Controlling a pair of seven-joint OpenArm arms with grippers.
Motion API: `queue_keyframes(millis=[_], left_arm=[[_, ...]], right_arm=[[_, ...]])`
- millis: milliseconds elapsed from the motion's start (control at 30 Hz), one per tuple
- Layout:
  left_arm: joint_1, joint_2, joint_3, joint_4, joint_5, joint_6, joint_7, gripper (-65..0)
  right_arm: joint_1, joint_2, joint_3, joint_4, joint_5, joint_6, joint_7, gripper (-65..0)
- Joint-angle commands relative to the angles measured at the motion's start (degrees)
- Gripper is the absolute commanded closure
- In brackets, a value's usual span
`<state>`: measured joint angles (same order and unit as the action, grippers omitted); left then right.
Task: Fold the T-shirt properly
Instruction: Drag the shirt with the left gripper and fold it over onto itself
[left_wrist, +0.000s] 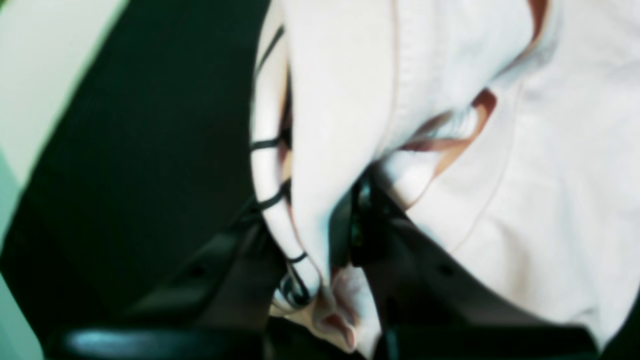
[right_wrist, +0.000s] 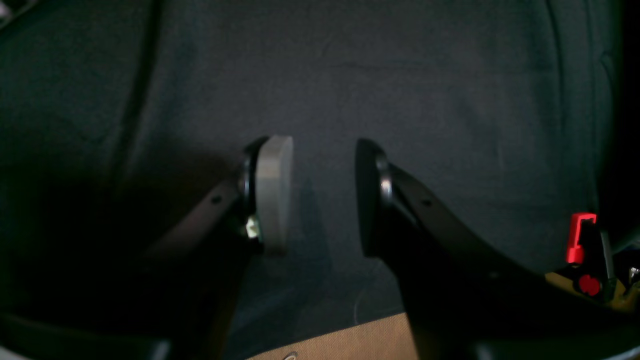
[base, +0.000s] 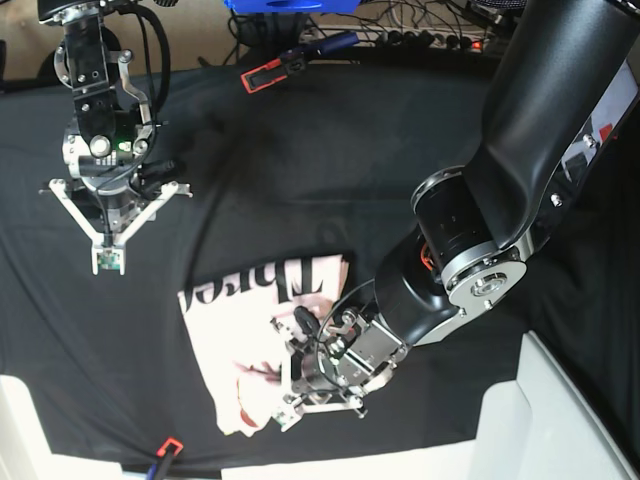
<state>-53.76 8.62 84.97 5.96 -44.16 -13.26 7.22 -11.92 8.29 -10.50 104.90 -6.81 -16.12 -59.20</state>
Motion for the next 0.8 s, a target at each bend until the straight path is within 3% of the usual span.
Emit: queue_keyframes(millis=[0, 133, 333, 633, 700, 767], left_arm=[[-2.29, 0.38, 0.03, -0.73, -0.54, 1.34, -2.08, 0.0], [-1.67, 0.38, 0.03, -1.96, -0.54, 2.75, -3.22, -2.7], [-1.06, 0.38, 0.03, -3.10, -0.63, 3.37, -3.22, -32.4], [-4.84, 0.38, 0.03, -5.03, -1.07, 4.60, -2.78, -33.9], [-5.01, 0.38, 0.03, -4.42, -1.07, 3.89, -0.85, -33.9], [-5.19, 0.38, 0.03, -1.60, -1.07, 1.08, 2.75, -33.6]], right_arm=[[0.45, 0.01, 0.17, 1.16, -0.71, -0.28, 0.87, -20.5], [0.45, 0.01, 0.08, 1.16, -0.71, -0.28, 0.87, -20.5], [0.45, -0.07, -0.09, 1.16, -0.71, -0.28, 0.87, -20.5], [0.71, -0.16, -0.27, 0.99, -0.71, -0.28, 1.05, -20.5], [0.89, -0.07, -0.35, 0.81, -0.71, -0.19, 1.05, -20.5], [1.24, 0.10, -0.27, 0.81, -0.71, 1.22, 1.13, -20.5]])
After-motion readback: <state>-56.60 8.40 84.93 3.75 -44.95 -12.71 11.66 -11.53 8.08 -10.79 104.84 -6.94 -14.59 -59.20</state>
